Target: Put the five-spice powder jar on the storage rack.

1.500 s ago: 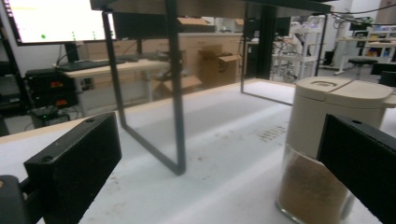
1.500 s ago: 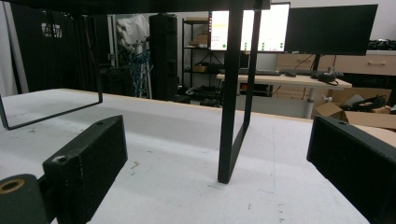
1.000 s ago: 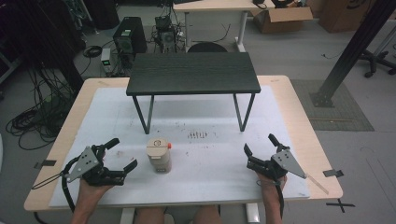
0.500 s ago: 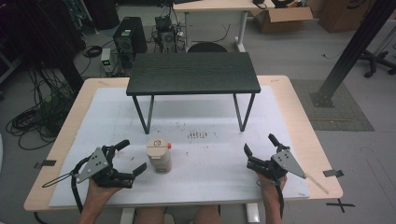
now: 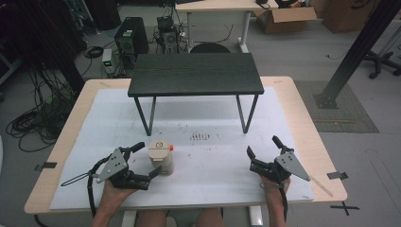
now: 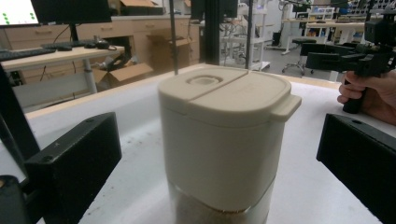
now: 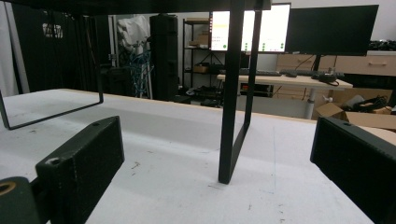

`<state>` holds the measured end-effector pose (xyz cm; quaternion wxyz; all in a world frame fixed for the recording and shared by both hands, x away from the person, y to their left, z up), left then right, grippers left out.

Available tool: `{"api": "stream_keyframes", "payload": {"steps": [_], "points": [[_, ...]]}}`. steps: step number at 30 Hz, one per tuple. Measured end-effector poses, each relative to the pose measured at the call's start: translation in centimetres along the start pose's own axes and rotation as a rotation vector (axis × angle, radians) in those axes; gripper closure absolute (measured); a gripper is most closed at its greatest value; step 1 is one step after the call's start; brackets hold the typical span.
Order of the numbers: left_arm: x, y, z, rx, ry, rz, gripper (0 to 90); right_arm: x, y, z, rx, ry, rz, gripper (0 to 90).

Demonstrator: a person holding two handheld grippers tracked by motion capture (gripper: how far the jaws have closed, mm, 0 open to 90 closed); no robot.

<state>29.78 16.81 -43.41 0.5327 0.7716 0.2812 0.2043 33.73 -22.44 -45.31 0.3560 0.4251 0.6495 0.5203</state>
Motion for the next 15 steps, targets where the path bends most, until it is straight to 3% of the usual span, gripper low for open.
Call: {"api": "stream_keyframes", "payload": {"steps": [15], "points": [[-0.2,0.1,1.9,0.010,0.013,-0.028,0.3,0.0,0.0,0.0,-0.003,0.004,-0.003,0.2]]}}
Point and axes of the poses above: each handheld gripper's, and its own axes: z roughly forward along the jaws, y roughly out of its top, x roughly to its left, the point moved 6 cm from there along z, roughly forward along the jaws, and after that the axes turned 13 degrees about x, right-handed, at the moved point
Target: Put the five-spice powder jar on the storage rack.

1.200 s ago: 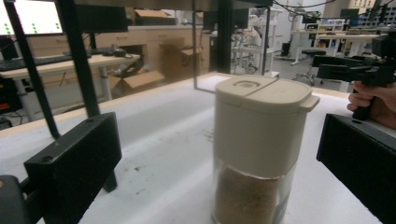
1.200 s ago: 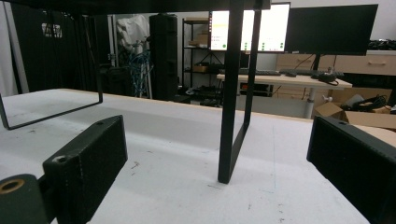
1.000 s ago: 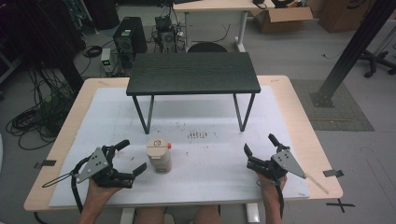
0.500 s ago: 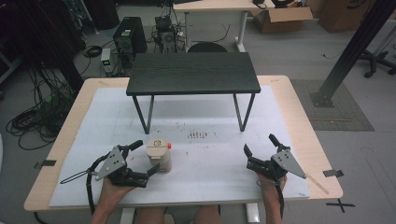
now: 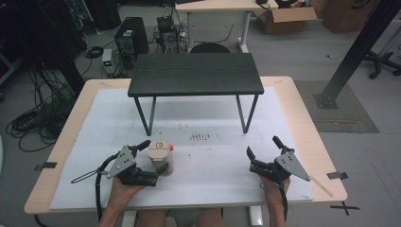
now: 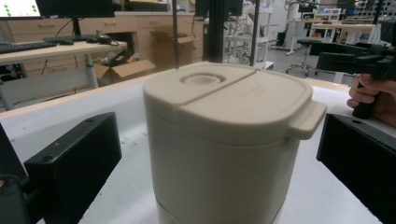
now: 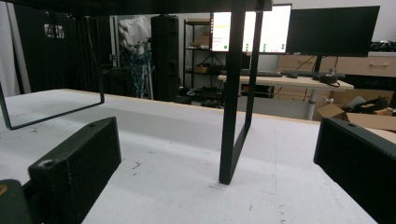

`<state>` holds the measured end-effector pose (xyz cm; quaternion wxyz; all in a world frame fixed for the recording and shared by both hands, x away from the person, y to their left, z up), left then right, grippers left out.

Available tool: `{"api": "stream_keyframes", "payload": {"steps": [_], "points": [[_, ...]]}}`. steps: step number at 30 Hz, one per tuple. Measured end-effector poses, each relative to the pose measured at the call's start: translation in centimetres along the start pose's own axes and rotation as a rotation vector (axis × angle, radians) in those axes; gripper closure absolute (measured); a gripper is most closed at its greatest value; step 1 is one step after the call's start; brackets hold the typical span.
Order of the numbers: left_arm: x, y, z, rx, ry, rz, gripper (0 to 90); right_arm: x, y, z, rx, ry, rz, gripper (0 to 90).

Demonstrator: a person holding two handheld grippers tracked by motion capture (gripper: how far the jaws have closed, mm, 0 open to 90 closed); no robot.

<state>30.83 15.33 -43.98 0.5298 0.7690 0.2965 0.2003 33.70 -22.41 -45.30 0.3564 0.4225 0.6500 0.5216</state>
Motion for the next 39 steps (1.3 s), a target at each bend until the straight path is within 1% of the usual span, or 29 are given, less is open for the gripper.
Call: {"api": "stream_keyframes", "payload": {"steps": [10,13,15,19,22,24,28,33,39], "points": [[0.0,-0.3,0.8,0.023,0.015,0.007,0.5,0.0,0.0,0.0,0.000,-0.001,0.001,0.6],[-0.1,-0.3,1.0,0.022,0.022,0.011,2.5,0.0,0.0,0.0,0.000,-0.001,0.001,0.8],[-0.2,-0.4,1.1,0.023,0.034,0.022,4.5,0.0,0.0,0.0,0.001,-0.002,0.001,1.1],[-0.2,-0.4,1.2,0.020,0.032,0.020,6.8,0.0,0.0,0.0,0.001,-0.003,0.001,1.5],[-0.2,-0.3,1.2,0.020,0.033,0.017,11.6,0.0,0.0,0.0,0.001,-0.002,0.001,1.6],[-0.1,-0.3,1.2,0.018,0.029,0.003,13.7,0.0,0.0,0.0,0.001,-0.002,0.001,1.7],[-0.1,-0.3,1.2,0.017,0.026,0.004,17.1,0.0,0.0,0.0,0.000,-0.003,0.001,1.8],[-0.3,-0.2,1.1,0.005,0.017,0.018,22.7,0.0,0.0,0.0,0.001,-0.003,0.000,1.8],[-0.3,-0.2,1.1,-0.003,0.018,0.018,23.6,0.0,0.0,0.0,0.001,-0.003,0.000,1.8]]}}
Point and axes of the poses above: each handheld gripper's, and its own axes: z roughly forward along the jaws, y roughly out of its top, x roughly to its left, the point moved 6 cm from there along z, roughly forward along the jaws, and after that the axes turned 13 degrees about x, right-handed, at the moved point
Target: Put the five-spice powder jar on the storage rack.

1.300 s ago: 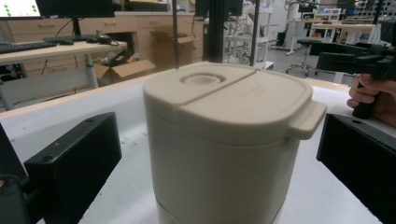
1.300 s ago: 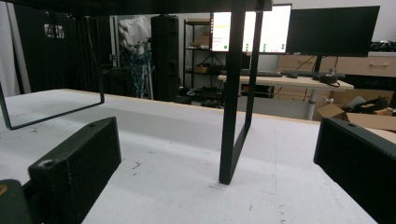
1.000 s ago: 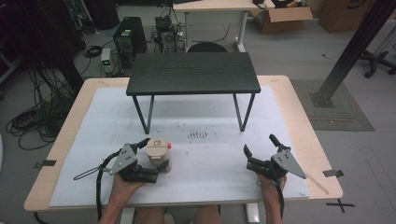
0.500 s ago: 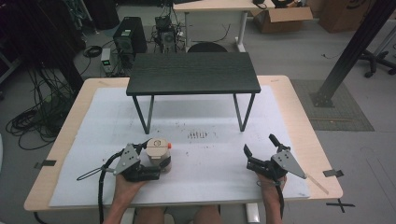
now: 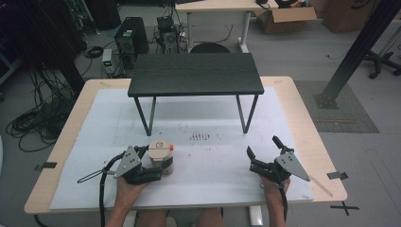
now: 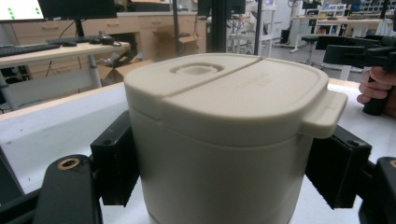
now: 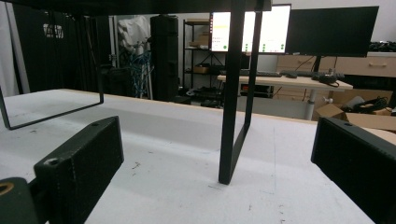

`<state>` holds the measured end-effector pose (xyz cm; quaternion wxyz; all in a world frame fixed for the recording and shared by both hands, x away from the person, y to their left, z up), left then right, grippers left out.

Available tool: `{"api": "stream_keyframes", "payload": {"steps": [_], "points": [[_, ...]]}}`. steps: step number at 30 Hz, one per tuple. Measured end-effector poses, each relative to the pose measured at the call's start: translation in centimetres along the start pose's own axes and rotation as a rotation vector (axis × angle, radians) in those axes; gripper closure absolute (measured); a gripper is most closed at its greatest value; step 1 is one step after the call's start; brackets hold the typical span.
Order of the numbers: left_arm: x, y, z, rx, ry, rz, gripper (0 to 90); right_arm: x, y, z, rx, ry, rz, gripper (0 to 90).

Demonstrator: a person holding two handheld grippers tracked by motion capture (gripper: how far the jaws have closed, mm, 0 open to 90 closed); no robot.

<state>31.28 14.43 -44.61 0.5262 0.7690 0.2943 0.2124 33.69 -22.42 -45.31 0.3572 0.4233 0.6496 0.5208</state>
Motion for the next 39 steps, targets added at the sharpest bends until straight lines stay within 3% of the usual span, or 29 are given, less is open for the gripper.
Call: {"api": "stream_keyframes", "payload": {"steps": [16,26,39], "points": [[-0.11,0.03,-0.07,-0.001,0.011,-0.002,24.0,-0.01,0.01,0.01,0.000,0.002,0.001,1.8],[-0.57,0.34,0.01,0.020,0.017,0.042,24.0,-0.03,0.00,0.03,0.002,0.002,0.003,1.9],[-0.97,0.84,-0.09,0.015,0.009,0.038,24.1,-0.03,0.00,0.02,0.001,0.003,0.003,1.8]]}}
Point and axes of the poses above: each handheld gripper's, and its own axes: z roughly forward along the jaws, y roughly out of its top, x roughly to its left, the point moved 6 cm from there along z, roughly forward along the jaws, and after that the axes turned 13 degrees about x, right-handed, at the moved point
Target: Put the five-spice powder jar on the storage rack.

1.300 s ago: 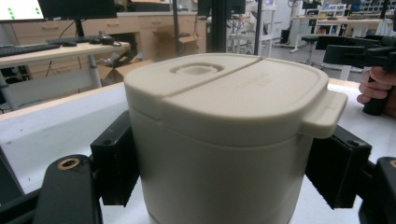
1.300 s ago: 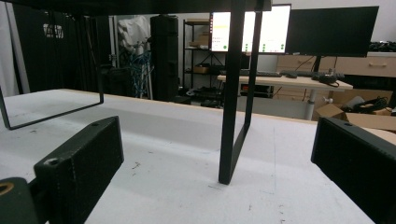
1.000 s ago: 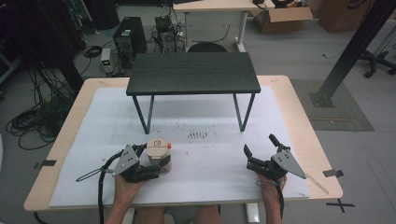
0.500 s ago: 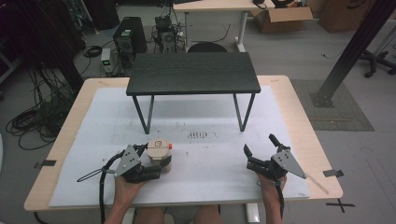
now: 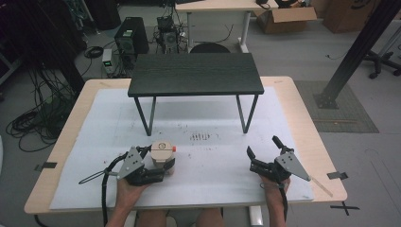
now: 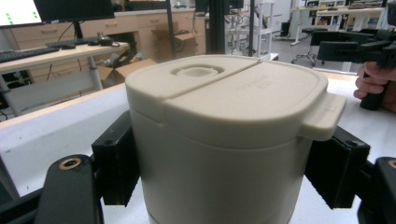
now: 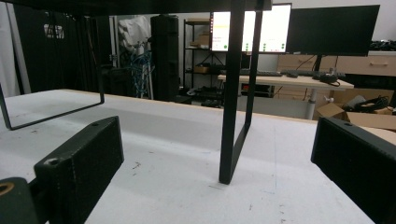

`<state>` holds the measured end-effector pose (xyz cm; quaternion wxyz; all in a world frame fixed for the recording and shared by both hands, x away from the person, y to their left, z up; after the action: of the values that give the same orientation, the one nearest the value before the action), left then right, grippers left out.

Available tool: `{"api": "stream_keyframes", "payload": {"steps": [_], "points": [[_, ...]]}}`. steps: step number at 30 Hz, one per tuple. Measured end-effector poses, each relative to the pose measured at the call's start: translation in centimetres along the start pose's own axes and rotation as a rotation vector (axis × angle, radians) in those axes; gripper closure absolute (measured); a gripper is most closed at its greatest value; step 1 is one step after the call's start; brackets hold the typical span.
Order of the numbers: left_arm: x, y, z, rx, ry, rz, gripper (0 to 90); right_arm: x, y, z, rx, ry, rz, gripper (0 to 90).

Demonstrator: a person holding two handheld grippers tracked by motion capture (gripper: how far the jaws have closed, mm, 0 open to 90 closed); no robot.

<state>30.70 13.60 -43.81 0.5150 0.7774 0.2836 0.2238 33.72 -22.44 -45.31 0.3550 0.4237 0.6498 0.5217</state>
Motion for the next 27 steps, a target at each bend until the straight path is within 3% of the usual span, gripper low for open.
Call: {"api": "stream_keyframes", "payload": {"steps": [12,18,27], "points": [[0.3,2.0,-0.7,-0.026,-0.005,-0.016,24.1,0.0,0.0,0.0,-0.005,0.001,-0.002,1.9],[0.8,3.1,-0.9,-0.037,-0.010,-0.045,24.1,0.0,0.0,-0.1,-0.006,0.001,-0.002,1.8],[1.6,6.7,-1.8,-0.074,-0.012,-0.049,24.2,0.0,0.0,0.0,-0.004,0.001,-0.002,1.8]]}}
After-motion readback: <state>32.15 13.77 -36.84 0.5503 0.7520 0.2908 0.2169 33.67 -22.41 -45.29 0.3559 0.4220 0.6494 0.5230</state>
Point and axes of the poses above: each handheld gripper's, and its own axes: z roughly forward along the jaws, y roughly out of its top, x roughly to its left, the point moved 6 cm from there along z, roughly forward along the jaws, and after that the axes turned 13 degrees about x, right-handed, at the moved point
